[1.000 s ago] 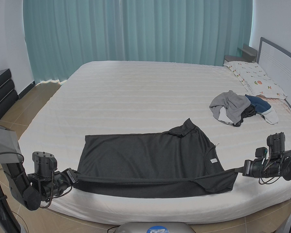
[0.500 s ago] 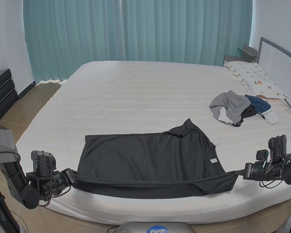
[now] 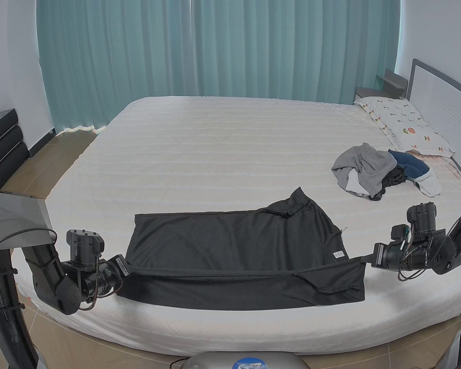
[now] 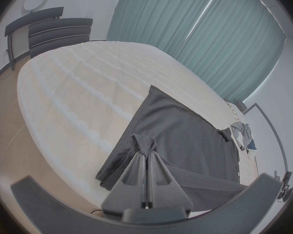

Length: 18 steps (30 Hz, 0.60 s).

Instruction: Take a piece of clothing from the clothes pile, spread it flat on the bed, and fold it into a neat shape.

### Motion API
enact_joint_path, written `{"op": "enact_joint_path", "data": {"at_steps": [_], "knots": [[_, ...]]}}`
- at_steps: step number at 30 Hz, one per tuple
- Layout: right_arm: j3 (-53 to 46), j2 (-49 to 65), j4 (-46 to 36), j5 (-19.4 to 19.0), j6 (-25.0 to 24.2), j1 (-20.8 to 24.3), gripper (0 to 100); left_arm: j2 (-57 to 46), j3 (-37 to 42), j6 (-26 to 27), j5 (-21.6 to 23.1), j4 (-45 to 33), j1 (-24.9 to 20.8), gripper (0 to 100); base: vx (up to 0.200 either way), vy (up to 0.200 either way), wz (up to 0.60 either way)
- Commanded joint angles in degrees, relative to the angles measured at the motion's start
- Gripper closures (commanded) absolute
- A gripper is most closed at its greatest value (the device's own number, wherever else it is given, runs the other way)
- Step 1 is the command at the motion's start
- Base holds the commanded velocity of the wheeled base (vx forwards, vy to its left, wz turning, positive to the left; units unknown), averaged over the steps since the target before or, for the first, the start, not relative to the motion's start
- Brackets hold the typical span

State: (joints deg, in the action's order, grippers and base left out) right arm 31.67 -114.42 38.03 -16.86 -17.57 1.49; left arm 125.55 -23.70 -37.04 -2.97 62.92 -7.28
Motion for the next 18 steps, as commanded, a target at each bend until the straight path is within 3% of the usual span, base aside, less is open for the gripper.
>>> {"op": "enact_joint_path", "data": {"at_steps": [1,12,13,18], "knots": [[4.3,-6.5,0.1,0.0,-0.1,0.5,100,5.7,-4.3,-0.1,0.0,0.0,0.0,100,0.0,0.0,0.0],[8.3,-13.4,5.0,2.4,-4.1,3.1,100,9.8,-8.4,-0.1,-0.1,-0.1,0.2,100,0.0,0.0,0.0],[8.3,-13.5,5.2,2.5,-4.1,3.1,0,9.8,-8.4,-0.1,-0.1,-0.1,0.2,0,0.0,0.0,0.0],[8.4,-14.5,7.8,3.4,-6.6,3.3,0,10.2,-9.3,-1.6,-0.1,-0.1,0.6,0,0.0,0.0,0.0]]}}
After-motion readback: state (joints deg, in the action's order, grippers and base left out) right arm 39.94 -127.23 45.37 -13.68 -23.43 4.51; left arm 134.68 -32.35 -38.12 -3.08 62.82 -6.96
